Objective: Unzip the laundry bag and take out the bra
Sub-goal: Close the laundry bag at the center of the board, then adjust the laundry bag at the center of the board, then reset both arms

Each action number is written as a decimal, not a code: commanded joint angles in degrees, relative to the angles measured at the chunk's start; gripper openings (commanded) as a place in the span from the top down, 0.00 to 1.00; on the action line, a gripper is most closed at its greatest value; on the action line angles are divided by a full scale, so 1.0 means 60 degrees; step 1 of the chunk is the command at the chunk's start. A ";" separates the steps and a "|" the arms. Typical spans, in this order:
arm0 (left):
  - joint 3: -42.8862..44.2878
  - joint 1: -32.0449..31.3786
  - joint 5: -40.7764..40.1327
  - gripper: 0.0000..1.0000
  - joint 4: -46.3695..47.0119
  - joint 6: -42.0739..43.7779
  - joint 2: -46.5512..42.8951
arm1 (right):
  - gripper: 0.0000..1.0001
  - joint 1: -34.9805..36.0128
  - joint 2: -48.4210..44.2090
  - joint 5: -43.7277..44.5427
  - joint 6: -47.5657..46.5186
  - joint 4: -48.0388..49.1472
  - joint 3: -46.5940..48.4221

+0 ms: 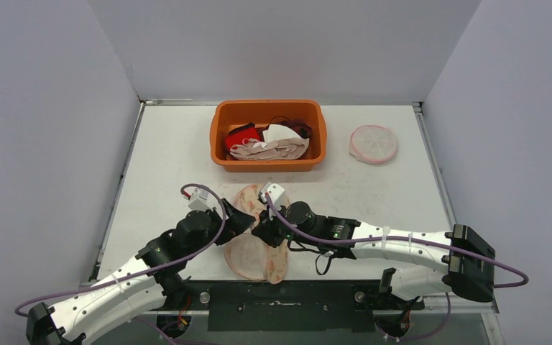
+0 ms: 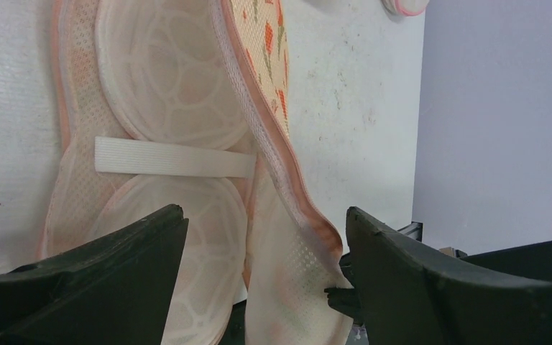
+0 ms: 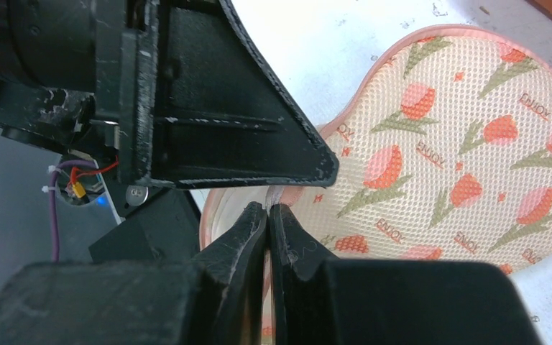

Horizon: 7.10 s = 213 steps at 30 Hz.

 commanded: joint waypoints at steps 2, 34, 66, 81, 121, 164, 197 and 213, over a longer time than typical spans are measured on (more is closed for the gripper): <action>0.0191 0.0018 0.0156 0.23 0.1290 -0.0137 0.0481 | 0.95 0.0175 -0.0047 0.0570 0.0313 0.0966 0.0118; 0.1778 0.1946 -0.1762 0.77 -0.0736 0.3337 0.2924 | 0.20 0.0275 -0.2946 0.2216 0.1098 0.0076 -0.2411; -0.3114 0.1165 0.1252 0.41 0.4992 0.0781 0.1523 | 0.21 -0.1505 -0.3957 0.2402 0.3801 0.0794 -0.4762; 0.0025 -0.2022 -0.0237 0.35 0.5739 0.0999 0.6109 | 0.21 -0.1545 -0.6029 0.3731 0.3861 -0.1788 -0.4400; -0.0053 -0.2478 -0.3470 0.21 -0.0250 0.1129 0.0543 | 0.54 0.2403 -0.0134 0.4698 0.4214 -0.1618 -0.2797; 0.2387 0.0354 0.1486 0.72 0.6640 0.3365 0.7451 | 0.53 -0.0807 -0.3403 0.6483 0.2329 -0.1581 -0.1980; -0.0238 0.0048 0.1748 1.00 0.8198 0.2439 0.8924 | 0.67 -0.1176 -0.0236 0.2691 0.2220 0.1227 -0.4084; -0.0671 -0.0085 0.1226 0.75 0.7277 0.2451 0.5418 | 0.19 -0.0924 -0.4469 0.4377 0.1548 -0.1542 -0.2726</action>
